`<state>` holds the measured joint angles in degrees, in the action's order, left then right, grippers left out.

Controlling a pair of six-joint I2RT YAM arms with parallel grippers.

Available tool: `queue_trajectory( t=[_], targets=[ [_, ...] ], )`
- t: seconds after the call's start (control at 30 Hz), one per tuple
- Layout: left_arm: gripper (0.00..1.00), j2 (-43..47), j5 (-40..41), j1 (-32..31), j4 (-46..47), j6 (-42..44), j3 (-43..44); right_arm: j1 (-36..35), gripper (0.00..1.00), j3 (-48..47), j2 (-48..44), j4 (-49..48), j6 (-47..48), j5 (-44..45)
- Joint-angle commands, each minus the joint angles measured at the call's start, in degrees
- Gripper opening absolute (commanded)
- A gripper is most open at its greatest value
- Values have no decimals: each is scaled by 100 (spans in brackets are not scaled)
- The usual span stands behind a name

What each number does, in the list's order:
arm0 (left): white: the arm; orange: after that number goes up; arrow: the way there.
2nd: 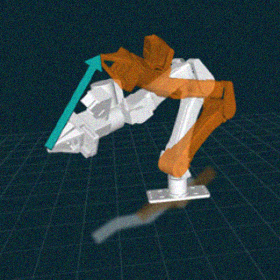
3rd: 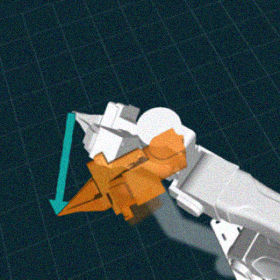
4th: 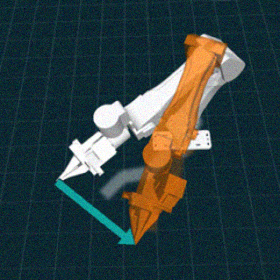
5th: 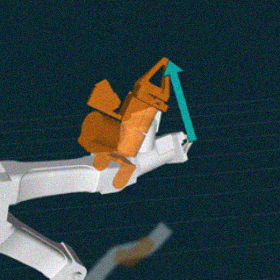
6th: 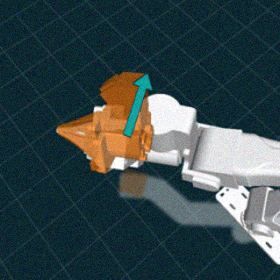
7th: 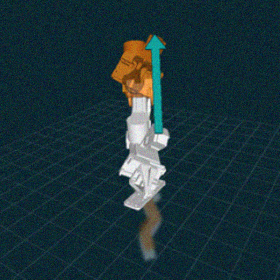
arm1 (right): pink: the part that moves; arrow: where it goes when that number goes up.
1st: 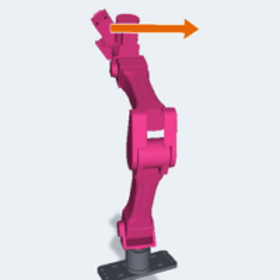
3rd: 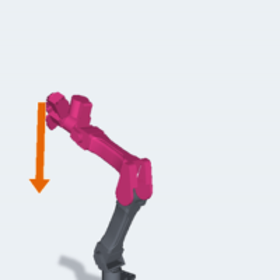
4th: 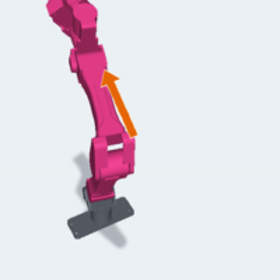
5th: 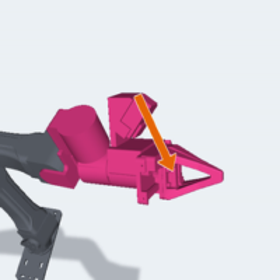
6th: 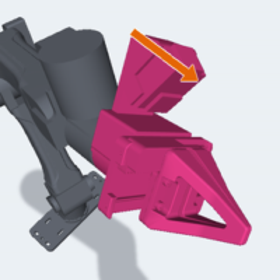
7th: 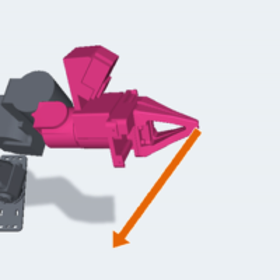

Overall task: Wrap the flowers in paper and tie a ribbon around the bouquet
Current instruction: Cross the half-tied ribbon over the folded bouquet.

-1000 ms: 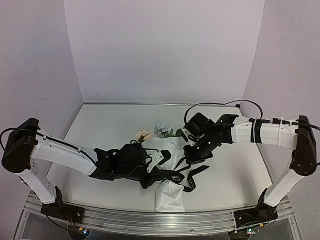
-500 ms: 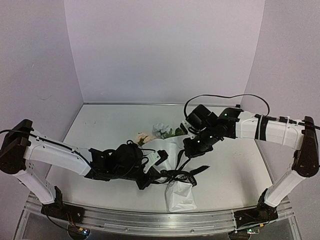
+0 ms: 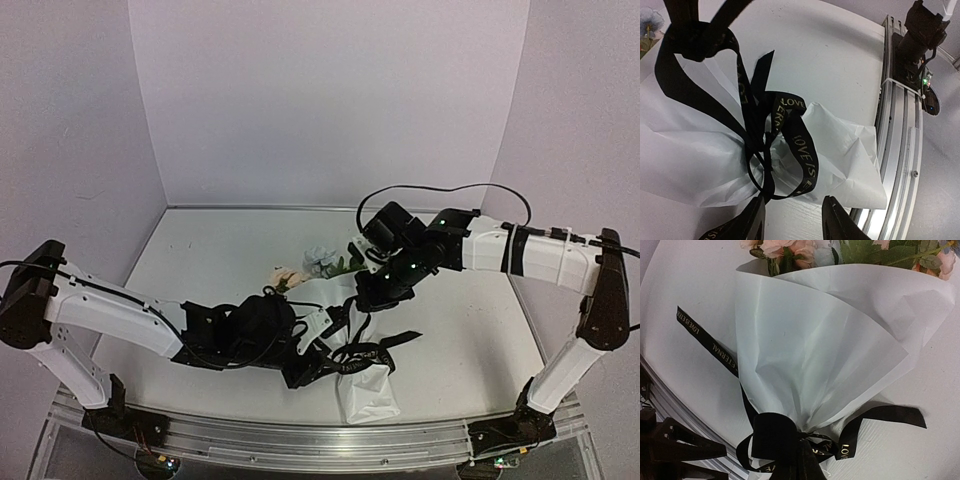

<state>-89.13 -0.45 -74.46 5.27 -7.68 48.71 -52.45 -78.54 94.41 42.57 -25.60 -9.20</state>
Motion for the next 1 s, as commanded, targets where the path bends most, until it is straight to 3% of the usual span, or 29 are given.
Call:
queue_trajectory(
  t=[0.0,0.33,0.87,0.97],
  targets=[
    [43,418,249,47,385,-124,69,-35,0,21,-93,-123,-52,-128],
    [55,42,-193,901,594,-107,339,-36,0,121,-65,-556,-131,-730],
    [56,-471,-668,1102,423,345,1007,-38,0,147,-54,-577,-68,-1139],
    [49,-548,-663,1108,371,393,1089,-35,0,134,-47,-541,-44,-1171]
  ],
)
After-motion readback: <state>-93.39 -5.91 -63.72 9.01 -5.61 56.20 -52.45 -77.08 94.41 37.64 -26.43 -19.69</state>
